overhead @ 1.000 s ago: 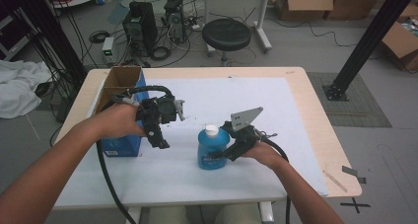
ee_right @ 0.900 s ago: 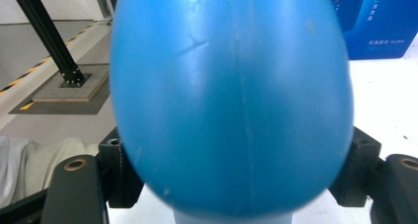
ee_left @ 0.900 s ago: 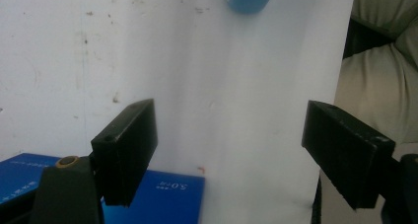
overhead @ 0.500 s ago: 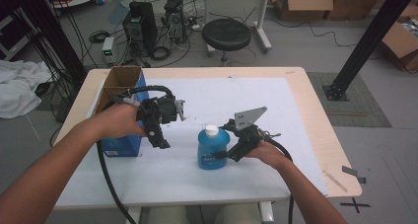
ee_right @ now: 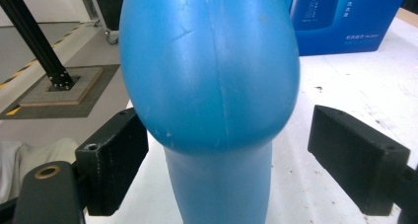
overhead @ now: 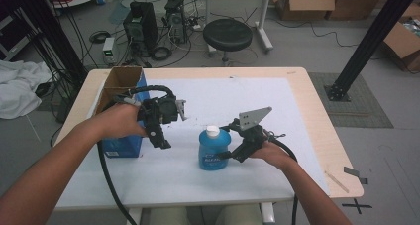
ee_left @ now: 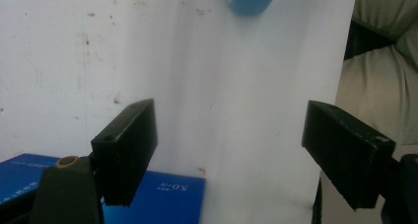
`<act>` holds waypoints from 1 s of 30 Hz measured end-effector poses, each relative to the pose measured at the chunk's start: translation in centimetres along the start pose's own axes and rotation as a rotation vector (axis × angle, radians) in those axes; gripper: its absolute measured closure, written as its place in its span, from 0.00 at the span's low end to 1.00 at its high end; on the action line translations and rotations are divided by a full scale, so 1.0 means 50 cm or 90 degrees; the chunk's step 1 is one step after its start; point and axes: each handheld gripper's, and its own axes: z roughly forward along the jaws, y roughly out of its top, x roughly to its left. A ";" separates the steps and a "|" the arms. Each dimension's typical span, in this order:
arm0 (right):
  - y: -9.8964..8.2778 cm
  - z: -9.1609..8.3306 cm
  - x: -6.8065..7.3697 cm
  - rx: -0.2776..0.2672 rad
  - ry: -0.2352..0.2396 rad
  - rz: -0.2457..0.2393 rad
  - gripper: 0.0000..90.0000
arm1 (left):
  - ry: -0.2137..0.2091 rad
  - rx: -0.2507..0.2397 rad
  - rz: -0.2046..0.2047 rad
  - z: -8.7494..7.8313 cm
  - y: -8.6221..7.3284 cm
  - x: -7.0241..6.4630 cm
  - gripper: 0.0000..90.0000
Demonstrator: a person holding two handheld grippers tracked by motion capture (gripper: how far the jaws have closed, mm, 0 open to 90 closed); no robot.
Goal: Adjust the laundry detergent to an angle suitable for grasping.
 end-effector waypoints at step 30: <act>0.007 -0.309 -0.019 0.338 -0.201 0.098 0.17 | 0.012 -0.011 -0.028 -0.006 0.004 0.017 0.23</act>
